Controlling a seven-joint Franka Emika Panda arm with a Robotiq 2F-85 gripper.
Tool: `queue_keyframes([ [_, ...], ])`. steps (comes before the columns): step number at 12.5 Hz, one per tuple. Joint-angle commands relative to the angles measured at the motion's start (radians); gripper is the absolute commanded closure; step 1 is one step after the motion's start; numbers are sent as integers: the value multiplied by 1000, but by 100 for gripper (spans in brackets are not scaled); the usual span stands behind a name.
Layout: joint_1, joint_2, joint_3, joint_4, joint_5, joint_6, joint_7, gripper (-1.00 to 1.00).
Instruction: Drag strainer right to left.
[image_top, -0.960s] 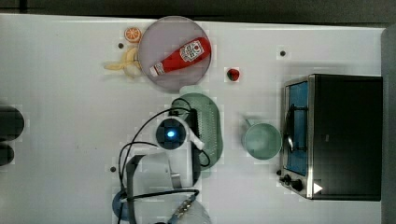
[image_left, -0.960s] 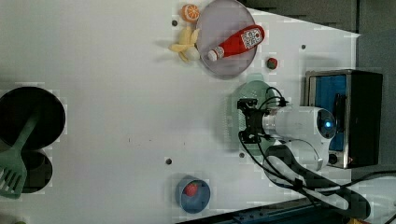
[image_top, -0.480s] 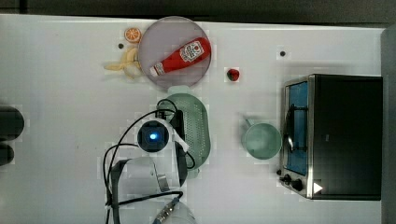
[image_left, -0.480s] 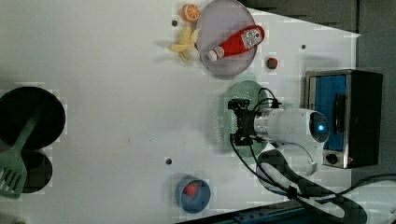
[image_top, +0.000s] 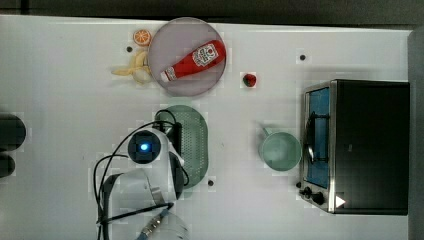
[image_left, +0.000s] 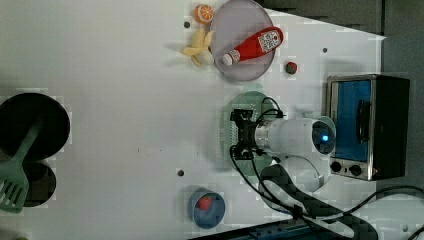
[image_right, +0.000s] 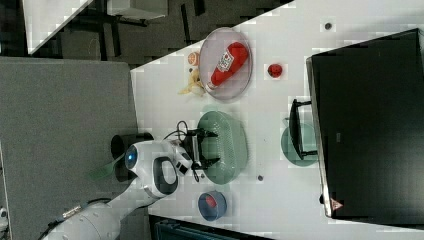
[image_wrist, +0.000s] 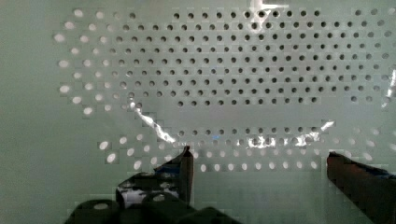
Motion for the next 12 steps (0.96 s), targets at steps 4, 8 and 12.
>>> queue_keyframes([
  [4, 107, 49, 23, 136, -1, -69, 131, -100],
  [8, 163, 93, 23, 219, -1, -111, 223, -100],
  [12, 225, 150, 23, 308, -1, -130, 318, -100],
])
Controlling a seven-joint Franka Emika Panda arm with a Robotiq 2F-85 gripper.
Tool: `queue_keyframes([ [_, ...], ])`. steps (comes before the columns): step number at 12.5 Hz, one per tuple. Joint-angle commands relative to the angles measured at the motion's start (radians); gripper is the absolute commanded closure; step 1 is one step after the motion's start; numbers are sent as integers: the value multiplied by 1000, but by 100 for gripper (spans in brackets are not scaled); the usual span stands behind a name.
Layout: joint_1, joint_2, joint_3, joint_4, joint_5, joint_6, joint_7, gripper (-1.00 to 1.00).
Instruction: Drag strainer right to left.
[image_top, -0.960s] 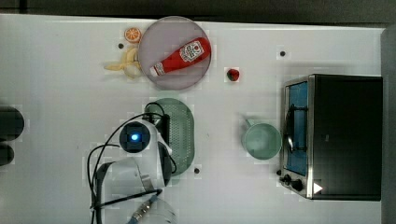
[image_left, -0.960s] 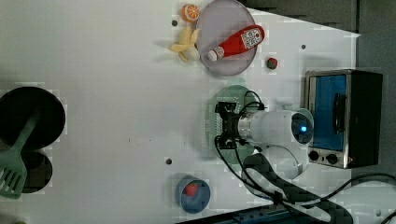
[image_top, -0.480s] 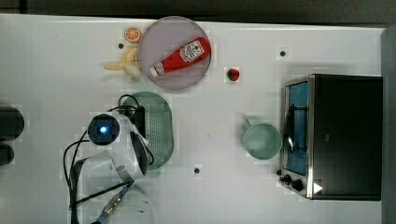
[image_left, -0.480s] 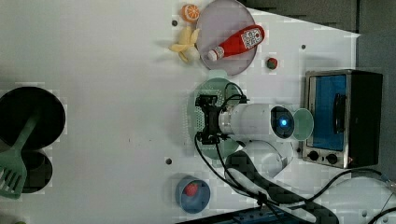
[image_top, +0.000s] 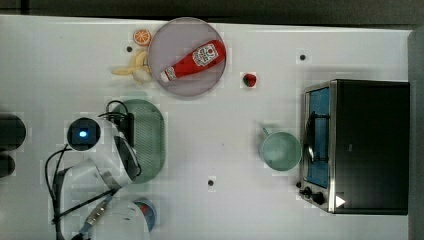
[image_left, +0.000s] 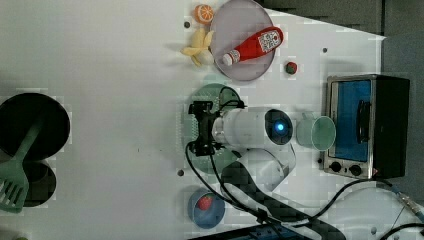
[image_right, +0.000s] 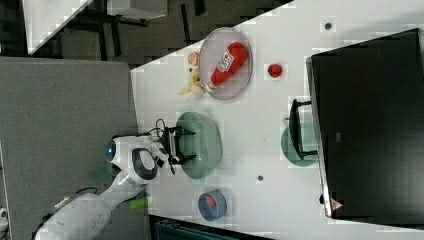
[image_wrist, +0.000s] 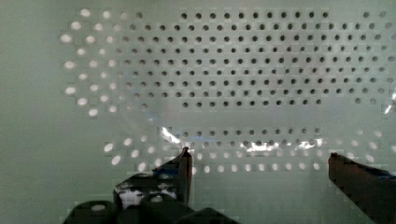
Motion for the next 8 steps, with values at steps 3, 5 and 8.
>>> queue_keyframes([
  [3, 102, 48, -16, 105, 11, -20, 154, -100],
  [5, 126, 71, -16, 140, 11, -22, 169, -100],
  [8, 153, 102, -16, 187, 12, -24, 211, -100],
])
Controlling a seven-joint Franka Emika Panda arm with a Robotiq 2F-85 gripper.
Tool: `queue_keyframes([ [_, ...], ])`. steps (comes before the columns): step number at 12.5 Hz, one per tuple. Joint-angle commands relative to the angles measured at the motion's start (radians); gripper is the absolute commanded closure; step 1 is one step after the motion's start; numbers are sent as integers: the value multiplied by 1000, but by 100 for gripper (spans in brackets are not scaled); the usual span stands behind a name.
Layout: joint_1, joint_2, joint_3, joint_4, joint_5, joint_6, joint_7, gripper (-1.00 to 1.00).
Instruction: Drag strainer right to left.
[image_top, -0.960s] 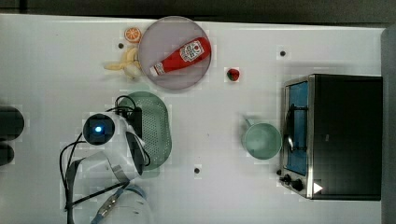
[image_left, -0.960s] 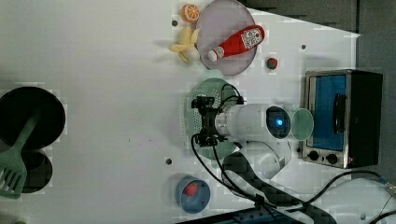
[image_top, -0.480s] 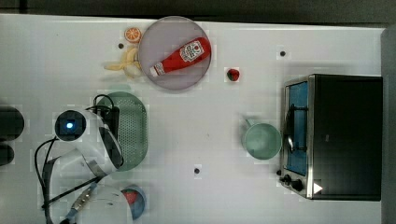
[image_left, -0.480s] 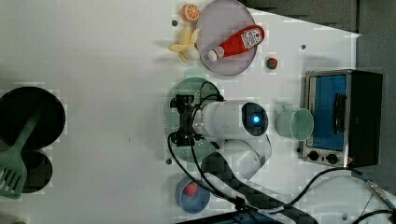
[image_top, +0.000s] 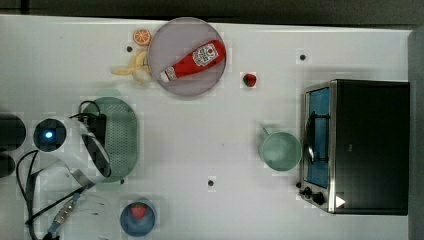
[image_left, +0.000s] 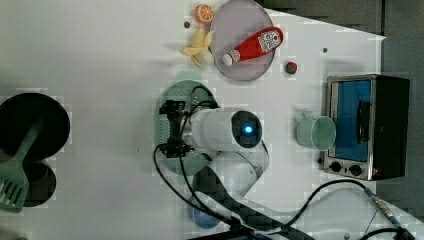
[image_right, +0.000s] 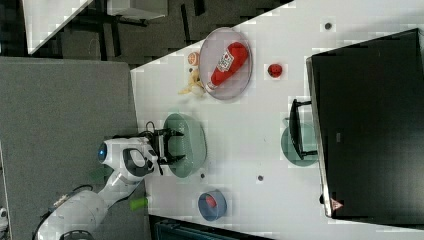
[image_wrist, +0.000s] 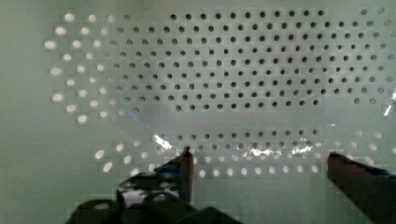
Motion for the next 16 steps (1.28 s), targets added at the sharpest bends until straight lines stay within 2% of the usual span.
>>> queue_keyframes([
  [1, 45, 11, -19, 38, 14, 4, 83, -100],
  [5, 55, -5, -21, 53, 13, -11, 59, -100],
  [7, 48, -61, -25, 51, 13, -99, -28, -100],
  [12, 5, -319, -84, 51, 13, -441, -415, -100],
  [16, -40, -543, -191, 50, 13, -656, -638, -100],
])
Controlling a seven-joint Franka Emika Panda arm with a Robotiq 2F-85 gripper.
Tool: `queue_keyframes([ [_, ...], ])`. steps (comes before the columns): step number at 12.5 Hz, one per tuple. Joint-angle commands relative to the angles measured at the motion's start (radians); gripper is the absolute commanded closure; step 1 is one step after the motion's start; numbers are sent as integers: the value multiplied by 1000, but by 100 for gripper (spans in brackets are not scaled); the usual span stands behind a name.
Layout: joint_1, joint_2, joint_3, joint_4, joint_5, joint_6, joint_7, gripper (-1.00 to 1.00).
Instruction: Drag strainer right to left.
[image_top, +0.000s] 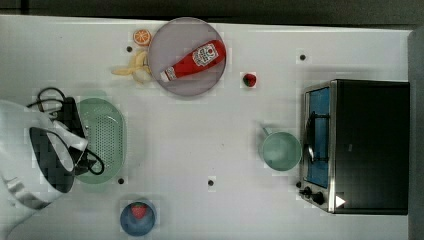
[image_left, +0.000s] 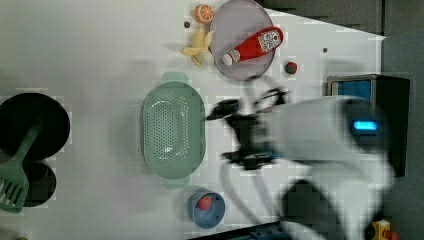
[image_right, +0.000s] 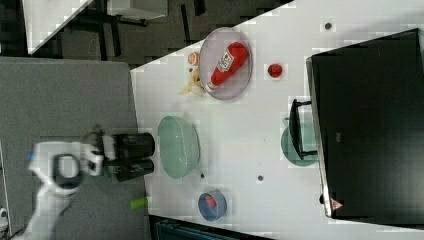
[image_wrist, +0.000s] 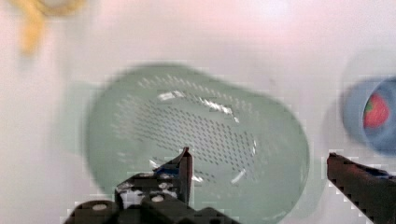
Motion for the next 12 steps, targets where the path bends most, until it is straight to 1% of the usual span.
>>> queue_keyframes([
  [1, -80, -126, -123, 20, -16, -81, -258, -100],
  [2, -90, -172, -161, 20, -16, -125, -319, -100],
  [5, -121, -285, -299, 22, -16, -224, -586, -100],
  [8, -139, -365, -439, 22, -34, -278, -705, -100],
  [10, -140, -400, -503, 22, -58, -309, -811, -100],
  [12, -141, -419, -531, 23, -96, -323, -913, -100],
])
